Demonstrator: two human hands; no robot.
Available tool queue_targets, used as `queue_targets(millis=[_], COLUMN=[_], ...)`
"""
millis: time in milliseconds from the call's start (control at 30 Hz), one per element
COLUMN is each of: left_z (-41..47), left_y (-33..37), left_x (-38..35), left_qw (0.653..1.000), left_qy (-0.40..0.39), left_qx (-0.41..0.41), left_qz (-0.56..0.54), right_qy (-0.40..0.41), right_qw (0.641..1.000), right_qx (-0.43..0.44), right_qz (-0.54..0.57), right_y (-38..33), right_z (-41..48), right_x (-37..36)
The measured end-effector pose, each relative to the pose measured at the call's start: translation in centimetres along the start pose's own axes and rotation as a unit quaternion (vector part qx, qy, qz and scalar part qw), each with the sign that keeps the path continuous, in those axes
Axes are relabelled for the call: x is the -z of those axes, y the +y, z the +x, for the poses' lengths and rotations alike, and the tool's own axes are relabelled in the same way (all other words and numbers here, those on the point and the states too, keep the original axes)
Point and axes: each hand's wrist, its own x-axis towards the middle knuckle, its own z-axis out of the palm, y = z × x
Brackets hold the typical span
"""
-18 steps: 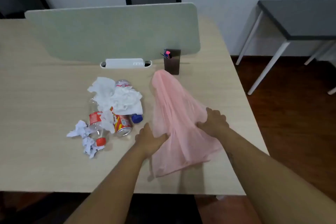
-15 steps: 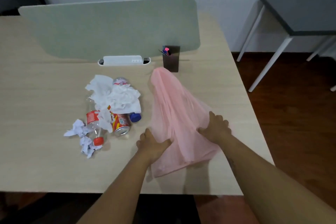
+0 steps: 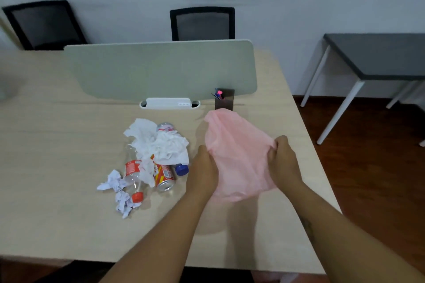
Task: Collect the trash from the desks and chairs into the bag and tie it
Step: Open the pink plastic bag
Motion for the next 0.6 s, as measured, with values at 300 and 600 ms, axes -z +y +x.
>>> queue_targets(millis=[300, 600], left_z=[4.6, 6.2], left_y=[0.6, -17.9], left_x=[16.7, 35.3], left_qw=[0.983, 0.976], left_qy=[0.139, 0.195], left_qx=[-0.104, -0.101], left_qz=[-0.065, 0.005], right_qy=[0.047, 0.008], right_qw=[0.981, 0.97], right_qx=[0.144, 0.162], right_qz=[0.12, 0.18], right_y=[-16.7, -31.9], right_z=[-0.6, -9.6], right_x=[-0.7, -16.5])
